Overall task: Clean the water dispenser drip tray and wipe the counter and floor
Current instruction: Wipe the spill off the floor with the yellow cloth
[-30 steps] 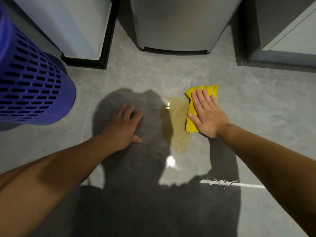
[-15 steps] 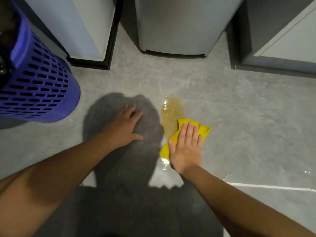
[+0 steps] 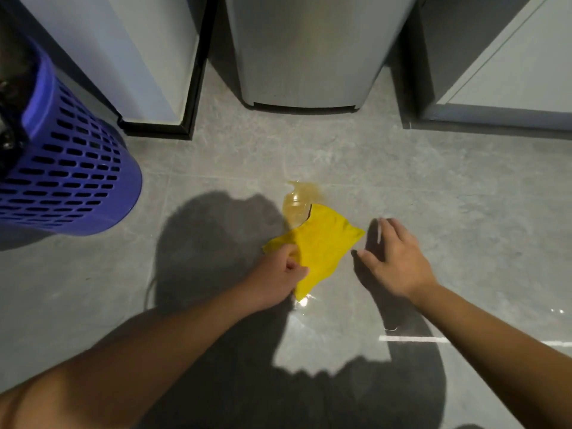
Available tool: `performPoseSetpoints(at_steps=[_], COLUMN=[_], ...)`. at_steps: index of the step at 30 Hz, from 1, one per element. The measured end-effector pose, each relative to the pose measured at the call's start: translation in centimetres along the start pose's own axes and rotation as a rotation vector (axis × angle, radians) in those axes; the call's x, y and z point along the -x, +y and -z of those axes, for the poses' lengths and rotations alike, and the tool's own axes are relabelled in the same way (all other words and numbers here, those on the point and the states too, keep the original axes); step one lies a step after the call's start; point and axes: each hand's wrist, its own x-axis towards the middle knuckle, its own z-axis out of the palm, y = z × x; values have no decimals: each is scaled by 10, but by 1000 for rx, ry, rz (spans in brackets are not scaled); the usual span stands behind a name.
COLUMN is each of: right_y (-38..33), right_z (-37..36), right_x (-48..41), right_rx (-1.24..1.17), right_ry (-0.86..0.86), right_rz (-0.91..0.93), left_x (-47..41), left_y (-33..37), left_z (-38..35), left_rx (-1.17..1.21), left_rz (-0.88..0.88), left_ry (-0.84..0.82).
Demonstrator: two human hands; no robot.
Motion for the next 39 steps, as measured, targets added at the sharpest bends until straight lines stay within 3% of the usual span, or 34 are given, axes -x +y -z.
performPoseSetpoints(at_steps=[2, 4, 7, 10, 14, 19, 24, 28, 34, 39], right_y=[18, 27, 32, 34, 36, 37, 37, 34, 31, 32], right_z=[4, 1, -5, -7, -8, -7, -7, -3, 0, 1], right_x=[-4, -4, -4, -3, -3, -5, -5, -4, -1, -1], right_rx=[172, 275, 271, 246, 236, 243, 247, 249, 258, 231], right_ry=[-175, -287, -291, -284, -287, -293, -295, -303, -297, -296], right_rz=[-135, -166, -155, -158, -157, -158, -161, -161, -164, -153], left_x=[-13, -25, -43, -70, -112, -140, -126, -96, -52, -59], left_y=[4, 6, 5, 16, 31, 31, 26, 7, -35, -36], left_z=[16, 38, 64, 75, 67, 57, 44, 23, 6, 27], left_rx=[-207, -563, -1013, -1164, -1123, -1177, -1210, -1165, -874, -920], left_rz=[-15, -76, -113, -74, -48, -401, -542, -513, -395, -275], left_ry=[121, 227, 362, 403, 352, 194, 73, 50, 125, 213])
